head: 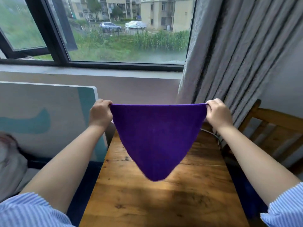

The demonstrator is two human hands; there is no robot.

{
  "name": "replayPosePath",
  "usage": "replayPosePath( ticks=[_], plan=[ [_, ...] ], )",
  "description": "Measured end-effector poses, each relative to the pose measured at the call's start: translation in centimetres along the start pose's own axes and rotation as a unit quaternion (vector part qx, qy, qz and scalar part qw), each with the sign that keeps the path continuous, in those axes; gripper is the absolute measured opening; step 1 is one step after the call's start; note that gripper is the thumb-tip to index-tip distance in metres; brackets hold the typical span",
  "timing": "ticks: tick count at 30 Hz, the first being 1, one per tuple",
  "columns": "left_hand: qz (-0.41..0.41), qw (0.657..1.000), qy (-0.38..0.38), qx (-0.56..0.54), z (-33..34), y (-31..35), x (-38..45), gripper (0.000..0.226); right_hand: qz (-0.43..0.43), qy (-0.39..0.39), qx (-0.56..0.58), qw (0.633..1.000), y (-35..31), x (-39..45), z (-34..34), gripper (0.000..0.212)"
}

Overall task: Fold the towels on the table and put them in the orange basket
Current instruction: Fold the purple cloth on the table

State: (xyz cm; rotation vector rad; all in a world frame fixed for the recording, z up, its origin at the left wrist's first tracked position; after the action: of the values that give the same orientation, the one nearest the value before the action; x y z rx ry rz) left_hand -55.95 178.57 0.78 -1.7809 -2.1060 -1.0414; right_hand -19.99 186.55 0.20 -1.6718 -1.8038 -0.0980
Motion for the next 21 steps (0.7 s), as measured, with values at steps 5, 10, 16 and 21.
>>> replayPosePath(
  ticks=[5, 10, 16, 21],
  plan=[
    [-0.058, 0.994, -0.079, 0.047, 3.2, -0.7, -0.5, 0.032, 0.051, -0.103, 0.012, 0.993, 1.0, 0.6, 3.5, 0.024],
    [-0.104, 0.979, -0.145, 0.102, 5.6, -1.8, -0.6, 0.033, 0.076, -0.132, 0.021, 0.988, 1.3, 0.9, 6.3, 0.025],
    [-0.081, 0.992, -0.055, 0.079, 4.5, -1.9, 2.1, 0.031, 0.053, -0.051, 0.109, 0.991, 0.1, 2.6, 6.5, 0.021],
    [-0.013, 0.993, -0.072, 0.089, 5.2, -2.9, -0.2, 0.024, 0.032, -0.056, 0.09, 0.994, 1.1, 0.7, 6.9, 0.014]
  ],
)
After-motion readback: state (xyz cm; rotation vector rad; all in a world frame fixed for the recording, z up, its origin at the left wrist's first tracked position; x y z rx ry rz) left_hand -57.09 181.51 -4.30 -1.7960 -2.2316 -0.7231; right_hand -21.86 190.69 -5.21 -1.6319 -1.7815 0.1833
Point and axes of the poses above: each hand's wrist, its own x-axis towards the middle knuckle, its own z-axis out of the palm, y = z × x, the point moved 5 cm from there along x, towards the middle knuckle, and after that the axes turned 7 degrees about z, right-handed, at the moved point
